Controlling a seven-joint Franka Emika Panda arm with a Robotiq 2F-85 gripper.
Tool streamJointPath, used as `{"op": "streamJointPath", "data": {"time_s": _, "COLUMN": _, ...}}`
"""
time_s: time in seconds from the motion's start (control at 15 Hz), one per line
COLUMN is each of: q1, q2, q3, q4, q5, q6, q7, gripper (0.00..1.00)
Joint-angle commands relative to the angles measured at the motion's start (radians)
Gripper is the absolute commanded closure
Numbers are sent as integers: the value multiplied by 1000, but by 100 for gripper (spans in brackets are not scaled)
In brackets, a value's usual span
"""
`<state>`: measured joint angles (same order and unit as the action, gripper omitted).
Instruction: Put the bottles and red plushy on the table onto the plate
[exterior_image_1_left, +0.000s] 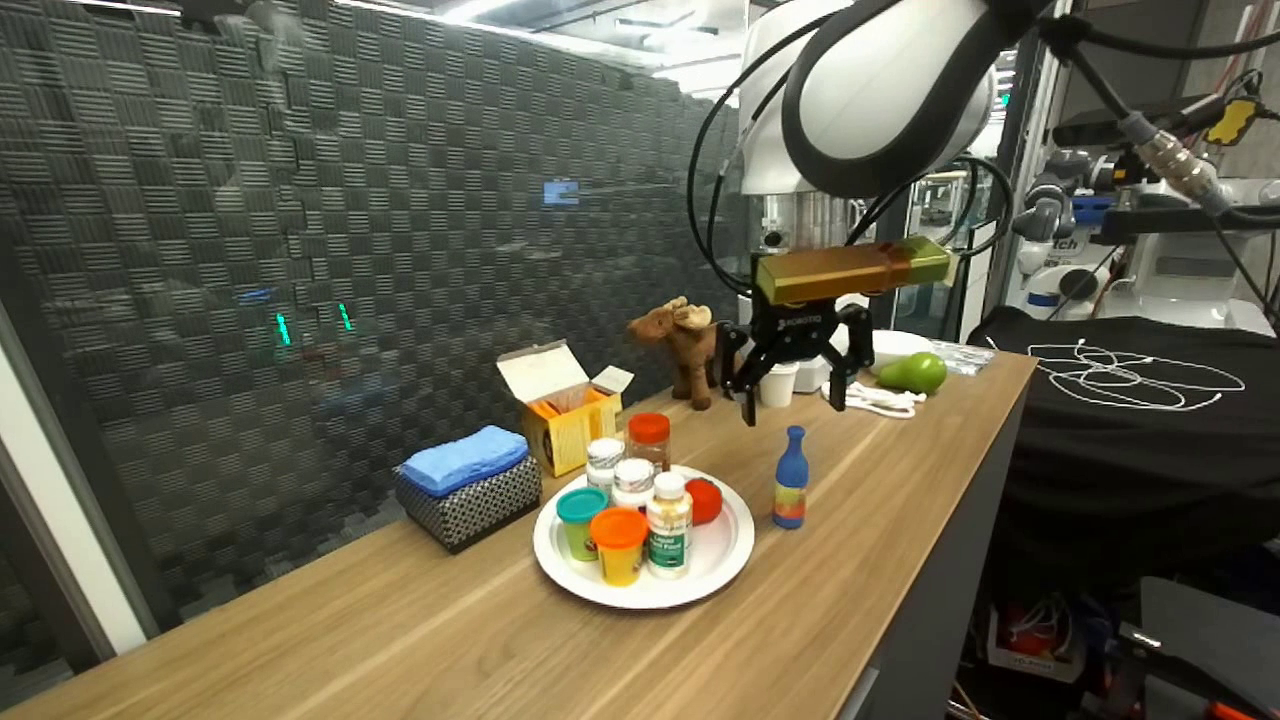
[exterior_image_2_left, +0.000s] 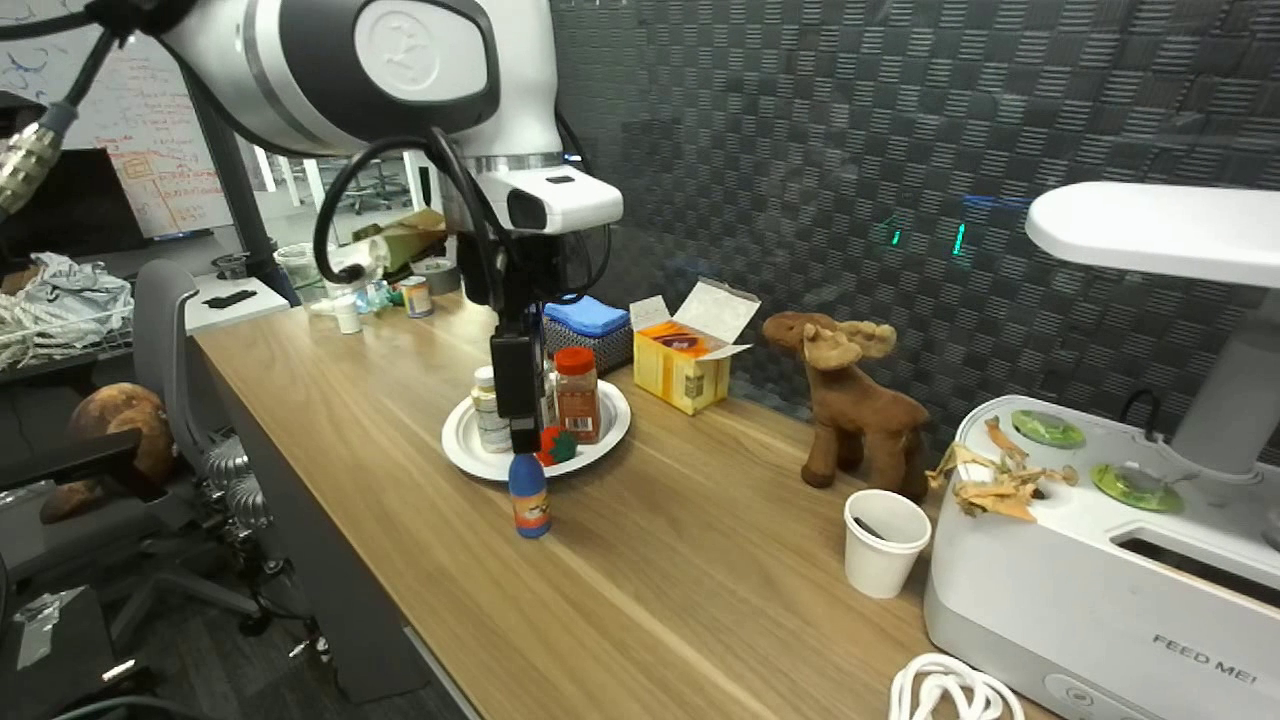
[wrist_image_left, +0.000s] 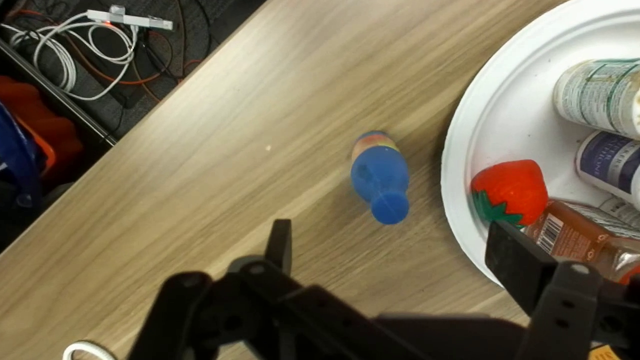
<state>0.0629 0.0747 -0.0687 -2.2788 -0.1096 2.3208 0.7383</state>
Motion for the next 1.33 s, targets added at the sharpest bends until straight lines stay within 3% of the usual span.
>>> {"op": "streamJointPath", "data": {"time_s": 0.0, "q1": -27, "q2": 0, "q3": 16, "q4": -21, "q5": 48, "q6": 55, "q7": -44, "gripper": 0}}
{"op": "streamJointPath", "data": {"time_s": 0.13, "q1": -31, "q2": 3, "q3": 16, "q4": -28, "q5": 79, "q6": 71, "q7": -66, "gripper": 0}}
{"op": "streamJointPath", "data": {"time_s": 0.27, "q1": -33, "q2": 3, "q3": 17, "q4": -31, "q5": 108, "q6": 81, "q7": -87, "gripper": 26}}
{"op": "streamJointPath", "data": {"time_s": 0.73, "q1": -30, "q2": 3, "q3": 16, "q4": -37, "q5": 126, "q6": 94, "q7": -94, "gripper": 81}}
{"op": "streamJointPath", "data": {"time_s": 0.93, "q1": -28, "q2": -1, "q3": 18, "q4": -41, "q5": 122, "q6": 91, "q7": -91, "gripper": 88}}
{"op": "streamJointPath", "data": {"time_s": 1.27, "q1": -8, "q2": -30, "q3": 33, "q4": -46, "q5": 65, "q6": 87, "q7": -39, "gripper": 86}}
